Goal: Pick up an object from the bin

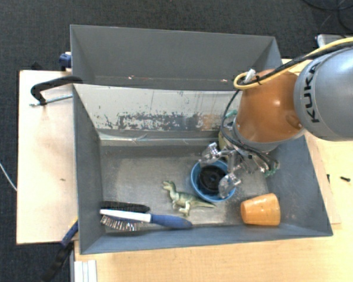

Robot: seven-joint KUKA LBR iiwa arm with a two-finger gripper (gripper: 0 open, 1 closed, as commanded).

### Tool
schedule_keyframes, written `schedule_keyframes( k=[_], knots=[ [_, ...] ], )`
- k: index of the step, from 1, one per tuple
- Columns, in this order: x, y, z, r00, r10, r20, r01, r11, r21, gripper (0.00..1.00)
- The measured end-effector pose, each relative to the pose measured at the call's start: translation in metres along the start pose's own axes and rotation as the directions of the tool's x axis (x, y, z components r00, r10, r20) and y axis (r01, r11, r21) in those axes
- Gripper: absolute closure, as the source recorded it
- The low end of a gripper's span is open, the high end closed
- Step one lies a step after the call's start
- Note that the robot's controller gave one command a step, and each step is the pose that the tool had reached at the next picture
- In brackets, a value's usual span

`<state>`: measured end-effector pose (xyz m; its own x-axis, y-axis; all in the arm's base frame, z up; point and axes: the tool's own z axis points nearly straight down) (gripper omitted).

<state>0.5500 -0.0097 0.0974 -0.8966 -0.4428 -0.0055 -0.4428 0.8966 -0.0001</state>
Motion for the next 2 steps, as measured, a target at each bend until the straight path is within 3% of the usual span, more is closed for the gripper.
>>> schedule_keyframes(
  k=[1, 2],
  knots=[
    [-0.011, -0.027, -0.167, 0.977, -0.214, 0.007, 0.214, 0.977, 0.008, 1.00],
    [-0.024, -0.002, -0.142, 0.851, -0.525, -0.003, 0.525, 0.851, -0.003, 1.00]
  ],
)
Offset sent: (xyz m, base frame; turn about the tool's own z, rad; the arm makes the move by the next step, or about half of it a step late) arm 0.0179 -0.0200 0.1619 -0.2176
